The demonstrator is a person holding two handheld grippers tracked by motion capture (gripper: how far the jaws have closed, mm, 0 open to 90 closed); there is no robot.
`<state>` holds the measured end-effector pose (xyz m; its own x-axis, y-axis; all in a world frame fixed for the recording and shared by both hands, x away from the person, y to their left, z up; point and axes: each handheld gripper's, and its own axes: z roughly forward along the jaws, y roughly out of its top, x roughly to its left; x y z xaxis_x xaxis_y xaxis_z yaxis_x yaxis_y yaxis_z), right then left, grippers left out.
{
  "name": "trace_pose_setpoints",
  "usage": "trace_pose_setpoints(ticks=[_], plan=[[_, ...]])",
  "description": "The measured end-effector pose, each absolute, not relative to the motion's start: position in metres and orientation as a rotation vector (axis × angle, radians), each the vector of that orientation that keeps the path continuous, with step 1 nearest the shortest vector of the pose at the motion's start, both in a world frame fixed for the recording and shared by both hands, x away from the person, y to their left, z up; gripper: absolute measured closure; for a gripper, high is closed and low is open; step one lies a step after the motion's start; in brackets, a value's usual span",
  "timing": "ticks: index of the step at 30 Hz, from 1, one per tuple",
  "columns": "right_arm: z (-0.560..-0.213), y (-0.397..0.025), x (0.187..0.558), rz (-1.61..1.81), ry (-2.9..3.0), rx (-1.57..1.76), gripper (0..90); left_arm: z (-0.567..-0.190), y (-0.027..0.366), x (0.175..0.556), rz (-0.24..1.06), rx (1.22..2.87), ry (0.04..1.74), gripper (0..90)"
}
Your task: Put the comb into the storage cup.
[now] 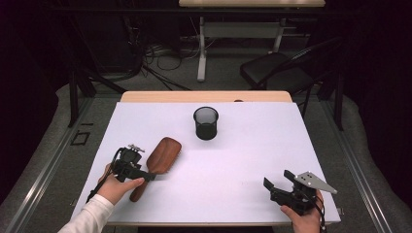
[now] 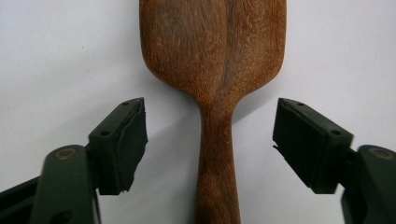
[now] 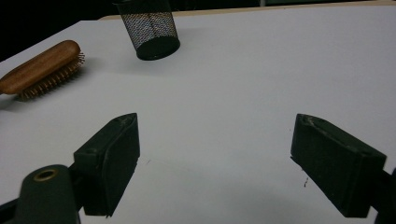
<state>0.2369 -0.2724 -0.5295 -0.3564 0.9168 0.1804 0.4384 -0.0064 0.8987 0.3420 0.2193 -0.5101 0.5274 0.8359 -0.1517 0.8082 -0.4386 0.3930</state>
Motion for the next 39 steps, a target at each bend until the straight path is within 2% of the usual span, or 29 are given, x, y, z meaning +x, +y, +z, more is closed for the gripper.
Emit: trace_pose_setpoints(ticks=[2, 7, 23, 28, 39], plan=[[-0.530, -0.272, 0.237, 1.340, 1.807, 1.399, 15.5, -0.511, 0.217, 0.342, 0.101, 2.372, 1.353, 30.9], [-0.530, -0.272, 0.237, 1.340, 1.807, 1.400, 15.5, -0.513, 0.213, 0.342, 0.113, 2.412, 1.342, 42.8], [-0.530, -0.273, 0.237, 1.341, 1.808, 1.401, 15.5, -0.526, 0.205, 0.344, 0.128, 2.457, 1.327, 48.3], [-0.530, -0.273, 0.237, 1.342, 1.808, 1.402, 15.5, -0.527, 0.203, 0.345, 0.113, 2.466, 1.318, 54.2], [-0.530, -0.273, 0.237, 1.340, 1.810, 1.401, 15.5, -0.529, 0.199, 0.346, 0.128, 2.490, 1.325, 58.4]])
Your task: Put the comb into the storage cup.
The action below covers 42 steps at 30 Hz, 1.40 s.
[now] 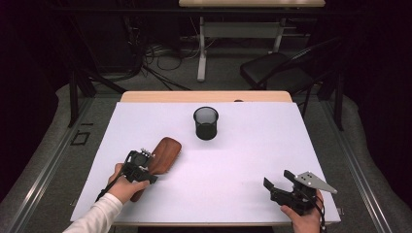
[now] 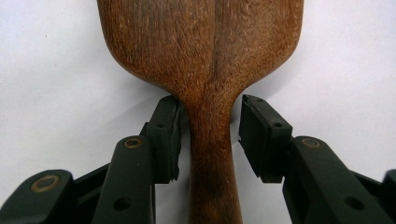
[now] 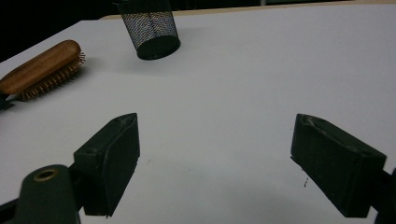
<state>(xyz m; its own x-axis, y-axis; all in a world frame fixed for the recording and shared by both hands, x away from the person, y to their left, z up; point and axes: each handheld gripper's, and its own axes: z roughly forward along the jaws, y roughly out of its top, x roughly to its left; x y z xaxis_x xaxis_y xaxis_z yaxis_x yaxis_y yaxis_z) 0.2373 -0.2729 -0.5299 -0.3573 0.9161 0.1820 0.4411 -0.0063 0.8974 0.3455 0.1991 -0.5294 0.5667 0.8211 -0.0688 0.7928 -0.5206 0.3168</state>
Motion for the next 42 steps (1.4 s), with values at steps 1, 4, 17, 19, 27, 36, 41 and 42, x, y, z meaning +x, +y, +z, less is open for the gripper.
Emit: trace_pose_setpoints(ticks=[1, 4, 17, 19, 27, 36, 41, 42], plan=[[-0.5301, -0.2729, 0.2374, 1.343, 1.808, 1.403, 15.5, -0.5294, 0.1988, 0.3456, 0.128, 2.485, 1.333, 56.9], [-0.5300, -0.2730, 0.2373, 1.341, 1.809, 1.403, 15.5, -0.5293, 0.1981, 0.3461, 0.104, 2.475, 1.355, 56.8], [-0.5301, -0.2734, 0.2373, 1.334, 1.819, 1.406, 15.5, -0.5302, 0.1956, 0.3430, 0.151, 2.493, 1.332, 63.1], [-0.5301, -0.2732, 0.2373, 1.335, 1.819, 1.405, 15.5, -0.5300, 0.1950, 0.3431, 0.158, 2.492, 1.345, 65.2], [-0.5301, -0.2733, 0.2372, 1.335, 1.819, 1.404, 15.5, -0.5296, 0.1942, 0.3443, 0.168, 2.479, 1.397, 69.4], [-0.5304, -0.2729, 0.2373, 1.338, 1.818, 1.406, 15.5, -0.5298, 0.1945, 0.3440, 0.167, 2.451, 1.442, 70.3], [-0.5304, -0.2729, 0.2374, 1.335, 1.820, 1.402, 15.6, -0.5298, 0.1942, 0.3434, 0.172, 2.451, 1.440, 70.8], [-0.5305, -0.2728, 0.2375, 1.337, 1.819, 1.403, 15.6, -0.5298, 0.1940, 0.3432, 0.176, 2.452, 1.439, 70.9]])
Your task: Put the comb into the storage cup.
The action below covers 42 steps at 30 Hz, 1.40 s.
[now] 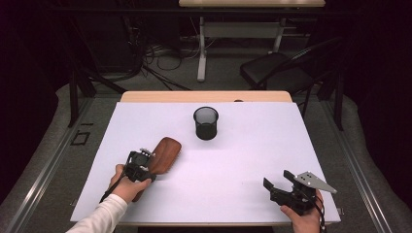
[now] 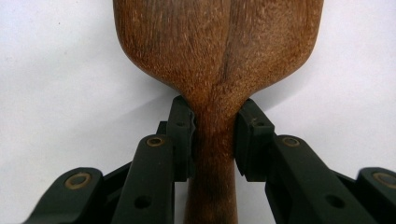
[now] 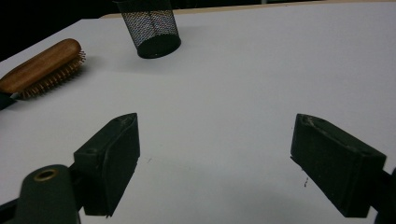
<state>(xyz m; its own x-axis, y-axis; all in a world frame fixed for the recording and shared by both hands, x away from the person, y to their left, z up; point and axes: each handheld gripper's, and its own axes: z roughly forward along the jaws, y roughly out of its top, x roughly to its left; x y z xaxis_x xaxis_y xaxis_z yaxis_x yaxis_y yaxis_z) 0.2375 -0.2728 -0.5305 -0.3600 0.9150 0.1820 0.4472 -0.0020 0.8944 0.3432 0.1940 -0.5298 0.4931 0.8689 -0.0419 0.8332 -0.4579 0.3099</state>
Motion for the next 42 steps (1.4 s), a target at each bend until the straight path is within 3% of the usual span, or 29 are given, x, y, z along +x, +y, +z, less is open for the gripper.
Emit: trace_pose_setpoints(ticks=[42], plan=[[-0.5309, -0.2727, 0.2378, 1.338, 1.819, 1.403, 15.6, -0.5253, 0.1974, 0.3450, 0.141, 2.455, 1.412, 72.6]])
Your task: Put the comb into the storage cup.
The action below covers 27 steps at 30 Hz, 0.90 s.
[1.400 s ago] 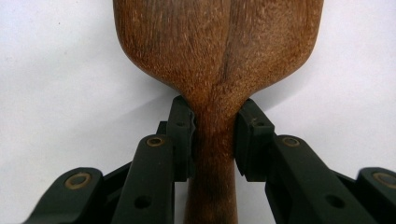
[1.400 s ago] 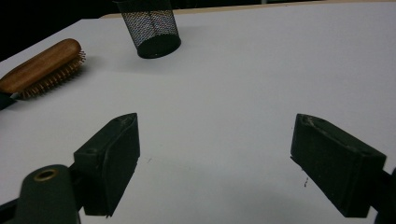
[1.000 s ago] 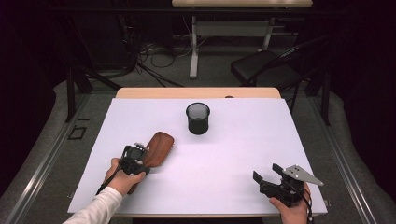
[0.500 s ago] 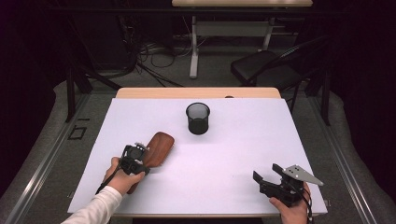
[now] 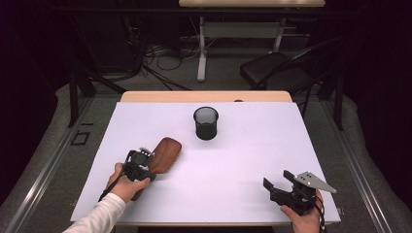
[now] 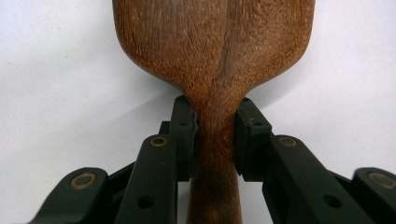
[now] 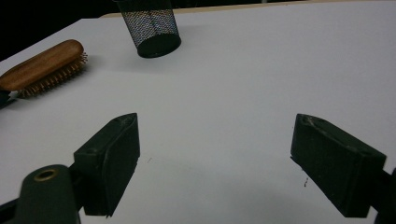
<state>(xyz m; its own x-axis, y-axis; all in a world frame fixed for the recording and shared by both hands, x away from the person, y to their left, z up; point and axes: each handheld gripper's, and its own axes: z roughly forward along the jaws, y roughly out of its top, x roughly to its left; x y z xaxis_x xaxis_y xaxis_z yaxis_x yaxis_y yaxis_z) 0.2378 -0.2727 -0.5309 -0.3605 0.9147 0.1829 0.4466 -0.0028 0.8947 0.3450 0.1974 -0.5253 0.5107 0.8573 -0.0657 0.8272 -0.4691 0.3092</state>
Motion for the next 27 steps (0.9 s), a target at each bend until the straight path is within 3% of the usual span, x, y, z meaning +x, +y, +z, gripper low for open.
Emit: trace_pose_setpoints(ticks=[27], plan=[[-0.531, -0.273, 0.238, 1.339, 1.818, 1.403, 15.6, -0.524, 0.213, 0.342, 0.123, 2.323, 1.385, 72.8]])
